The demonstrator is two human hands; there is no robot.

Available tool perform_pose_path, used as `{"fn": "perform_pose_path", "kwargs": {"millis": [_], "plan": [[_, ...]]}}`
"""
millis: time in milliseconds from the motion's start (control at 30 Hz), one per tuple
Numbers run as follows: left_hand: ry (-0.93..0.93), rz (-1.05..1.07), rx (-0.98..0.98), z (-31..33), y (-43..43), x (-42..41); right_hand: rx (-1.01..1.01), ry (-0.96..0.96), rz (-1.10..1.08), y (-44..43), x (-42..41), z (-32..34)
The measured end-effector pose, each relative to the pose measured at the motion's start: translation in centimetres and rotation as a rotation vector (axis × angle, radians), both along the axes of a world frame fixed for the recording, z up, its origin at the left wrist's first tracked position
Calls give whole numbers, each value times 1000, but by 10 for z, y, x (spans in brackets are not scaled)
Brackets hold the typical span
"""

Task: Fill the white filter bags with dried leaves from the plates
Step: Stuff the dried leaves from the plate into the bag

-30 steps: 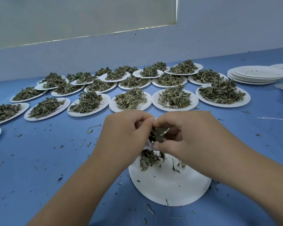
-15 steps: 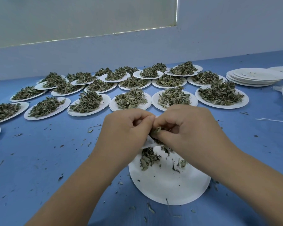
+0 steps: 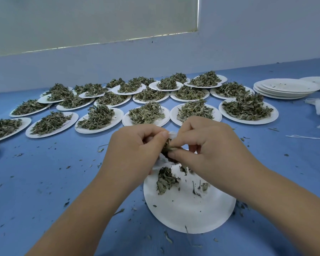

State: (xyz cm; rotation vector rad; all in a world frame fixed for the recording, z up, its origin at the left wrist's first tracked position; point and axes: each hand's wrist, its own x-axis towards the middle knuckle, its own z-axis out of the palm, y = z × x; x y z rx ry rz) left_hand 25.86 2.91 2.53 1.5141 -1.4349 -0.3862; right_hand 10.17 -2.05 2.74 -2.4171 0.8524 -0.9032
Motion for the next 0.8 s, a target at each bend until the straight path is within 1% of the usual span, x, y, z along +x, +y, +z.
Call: {"fn": "perform_pose_path", "kwargs": {"millis": [100,167,333,433,500,633,800], "plan": [[23,-4,-10,0,0,1,42,-42,-17,2,-4,4],[52,1,-21,1,0,2,44,-35,-28,2,-9,6],[105,34,-38,0,-1,8,101,187,19,4,-16,4],[133,51,-42,0,-2,10,90,292,33,5,-12,-1],[135,55,-45,0,-2,10,71,270,28,5,-9,-3],[143,49,-41,0,-1,10,-16,141,-31,2,-10,-2],[102,34,-35,0,1,6,-64,28,-12,0,-9,-3]]}}
